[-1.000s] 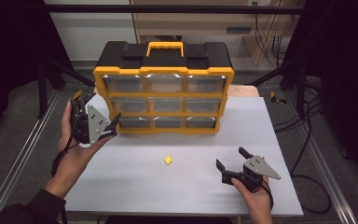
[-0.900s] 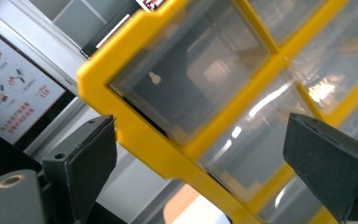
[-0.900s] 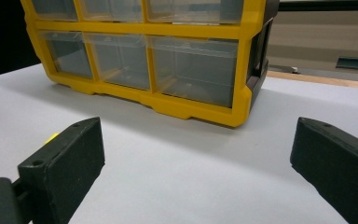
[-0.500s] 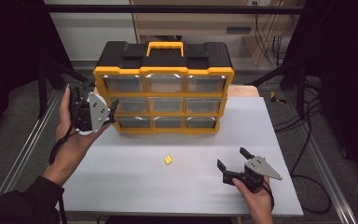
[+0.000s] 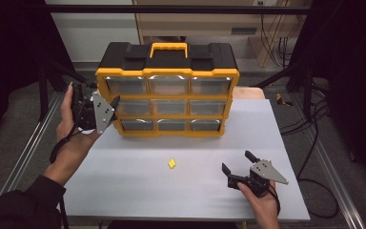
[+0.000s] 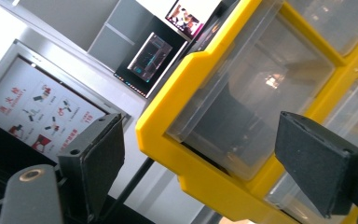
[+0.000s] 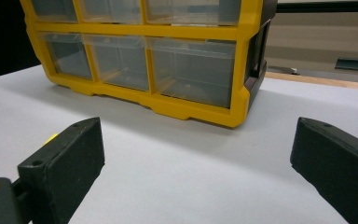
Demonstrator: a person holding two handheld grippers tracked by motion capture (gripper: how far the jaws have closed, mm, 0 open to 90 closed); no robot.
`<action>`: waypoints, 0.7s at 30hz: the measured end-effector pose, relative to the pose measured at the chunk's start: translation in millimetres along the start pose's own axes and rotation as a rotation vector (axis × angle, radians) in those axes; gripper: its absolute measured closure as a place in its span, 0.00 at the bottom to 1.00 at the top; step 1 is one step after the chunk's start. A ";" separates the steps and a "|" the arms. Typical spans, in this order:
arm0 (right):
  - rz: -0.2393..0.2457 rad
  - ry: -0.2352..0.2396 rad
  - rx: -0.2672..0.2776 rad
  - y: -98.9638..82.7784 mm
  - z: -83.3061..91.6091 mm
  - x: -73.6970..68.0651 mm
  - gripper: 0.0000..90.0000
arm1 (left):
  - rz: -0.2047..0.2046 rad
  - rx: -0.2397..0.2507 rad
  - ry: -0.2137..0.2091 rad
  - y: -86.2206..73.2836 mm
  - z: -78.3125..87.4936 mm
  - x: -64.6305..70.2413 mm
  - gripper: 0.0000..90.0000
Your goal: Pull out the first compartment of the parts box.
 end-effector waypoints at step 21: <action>0.027 0.011 -0.010 -0.2 -0.4 -2.8 0.03 | -0.182 0.010 0.040 -10.7 -0.6 3.3 0.54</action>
Point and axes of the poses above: each handheld gripper's, and its own axes: z roughly backward along the jaws, y roughly out of its top, x roughly to its right, the point moved 6 cm from there along -z, roughly forward along the jaws, and after that the axes turned 11 degrees about z, right-handed, at the moved point
